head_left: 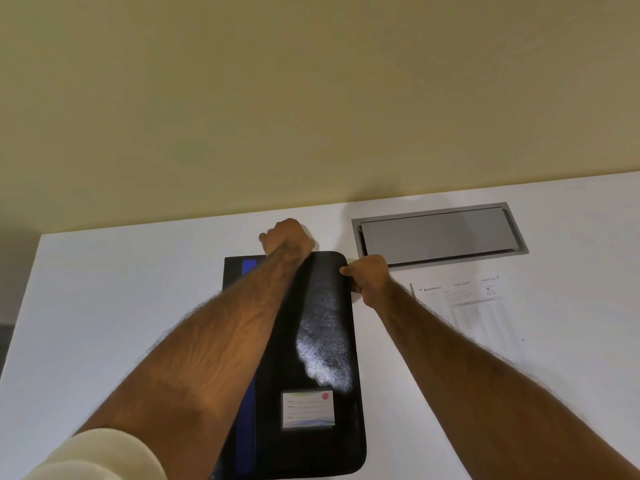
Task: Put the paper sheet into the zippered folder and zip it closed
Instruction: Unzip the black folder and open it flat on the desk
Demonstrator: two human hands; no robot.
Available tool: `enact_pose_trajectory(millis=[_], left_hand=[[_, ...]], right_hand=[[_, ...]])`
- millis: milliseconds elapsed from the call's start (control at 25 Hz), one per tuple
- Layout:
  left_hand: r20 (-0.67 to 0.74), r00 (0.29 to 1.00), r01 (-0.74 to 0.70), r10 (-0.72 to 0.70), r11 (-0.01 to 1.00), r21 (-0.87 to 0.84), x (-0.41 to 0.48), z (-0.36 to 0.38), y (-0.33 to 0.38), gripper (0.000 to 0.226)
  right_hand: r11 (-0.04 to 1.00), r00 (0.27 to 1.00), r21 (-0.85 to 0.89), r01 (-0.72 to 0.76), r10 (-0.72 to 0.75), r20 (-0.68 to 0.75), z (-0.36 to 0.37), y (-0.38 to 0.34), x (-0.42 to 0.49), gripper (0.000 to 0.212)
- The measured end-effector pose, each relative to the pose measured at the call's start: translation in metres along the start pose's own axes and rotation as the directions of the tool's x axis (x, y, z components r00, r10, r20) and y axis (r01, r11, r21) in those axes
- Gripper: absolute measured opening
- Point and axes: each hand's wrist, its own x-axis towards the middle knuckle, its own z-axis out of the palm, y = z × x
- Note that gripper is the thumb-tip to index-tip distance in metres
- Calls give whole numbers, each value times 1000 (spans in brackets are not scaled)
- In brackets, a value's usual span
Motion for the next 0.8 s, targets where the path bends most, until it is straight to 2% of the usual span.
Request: enact_pose_trajectory(millis=[160, 320, 400, 480, 640, 800], left_hand=[[12, 992, -129, 129, 990, -50, -13, 9, 25, 33], [28, 955, -296, 295, 955, 26, -22, 17, 44, 23], [59, 927, -375, 371, 924, 76, -26, 24, 49, 10], [86, 900, -434, 427, 893, 115, -27, 31, 50, 8], [115, 880, -471, 461, 879, 76, -20, 31, 47, 22], [136, 879, -461, 458, 887, -9, -12, 29, 45, 18]], right_hand=[[998, 1000, 66, -1, 1, -2, -1, 0, 0, 13], [988, 1000, 153, -16, 17, -2, -1, 3, 2, 18], [989, 1000, 144, -17, 19, -12, -2, 3, 3, 21], [994, 999, 103, -26, 29, -28, -2, 3, 6, 23], [973, 997, 222, -63, 71, -28, -1, 5, 11, 23], [957, 1000, 288, -20, 25, -14, 1, 6, 13, 28]])
